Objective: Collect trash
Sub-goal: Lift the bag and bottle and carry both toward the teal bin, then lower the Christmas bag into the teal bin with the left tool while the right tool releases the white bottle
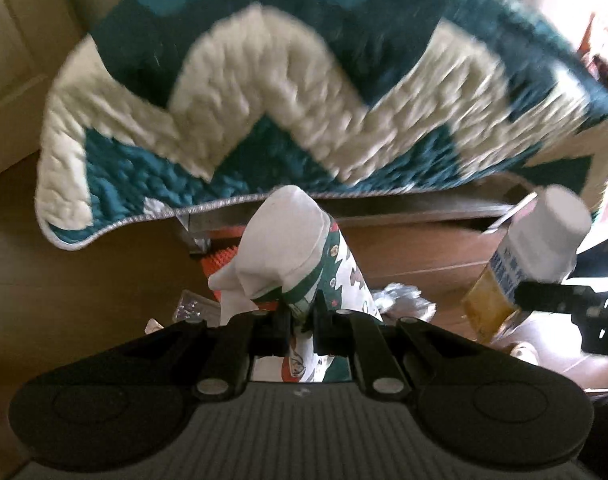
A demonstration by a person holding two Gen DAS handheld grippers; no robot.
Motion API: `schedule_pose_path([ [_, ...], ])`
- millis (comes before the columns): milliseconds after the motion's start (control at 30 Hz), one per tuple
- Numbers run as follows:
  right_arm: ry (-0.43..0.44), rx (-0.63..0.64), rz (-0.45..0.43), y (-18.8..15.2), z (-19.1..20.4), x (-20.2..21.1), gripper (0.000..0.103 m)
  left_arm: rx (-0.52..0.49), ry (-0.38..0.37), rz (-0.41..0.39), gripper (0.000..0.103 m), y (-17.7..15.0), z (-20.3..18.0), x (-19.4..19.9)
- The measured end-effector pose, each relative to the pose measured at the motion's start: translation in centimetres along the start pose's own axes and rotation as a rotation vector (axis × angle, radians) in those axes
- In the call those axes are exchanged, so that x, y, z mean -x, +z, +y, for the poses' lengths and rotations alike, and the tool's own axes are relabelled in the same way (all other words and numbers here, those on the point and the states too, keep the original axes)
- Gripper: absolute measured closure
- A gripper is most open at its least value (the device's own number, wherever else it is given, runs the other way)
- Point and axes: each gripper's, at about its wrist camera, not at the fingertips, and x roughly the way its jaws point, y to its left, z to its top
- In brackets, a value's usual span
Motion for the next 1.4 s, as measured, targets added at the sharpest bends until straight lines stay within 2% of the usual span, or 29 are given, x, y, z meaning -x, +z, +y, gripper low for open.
schedule_pose_path([
  [133,-0.017,0.017,-0.032,-1.3,-0.5,5.1,0.053,-0.017,-0.030,-0.042,0.094,0.5,-1.6,4.6],
  [233,-0.033,0.025,-0.091,-1.9,-1.3,9.6,0.053,-0.025,-0.044,-0.083,0.094,1.3,-3.2,8.1],
  [367,-0.062,0.037,-0.196,-2.2,-1.7,16.0,0.054,-0.028,-0.091,-0.144,0.094,2.5,-5.4,12.5],
  [633,-0.125,0.030,-0.398,-2.8,-3.2,27.1,0.054,-0.109,-0.180,-0.285,0.094,4.7,-11.0,21.3],
  [833,-0.168,-0.003,-0.511,-3.3,-5.7,34.3,0.054,-0.196,-0.236,-0.387,0.094,6.8,-15.6,27.6],
  [1133,-0.295,-0.079,-0.702,-3.8,-10.6,45.6,0.054,-0.347,-0.371,-0.550,0.094,11.1,-24.2,37.3],
  [1267,-0.362,-0.120,-0.771,-4.2,-13.1,49.3,0.054,-0.420,-0.417,-0.633,0.094,12.7,-28.3,41.3],
  [1400,-0.429,-0.171,-0.815,-4.8,-16.2,52.1,0.054,-0.459,-0.493,-0.662,0.094,14.1,-32.1,44.0],
])
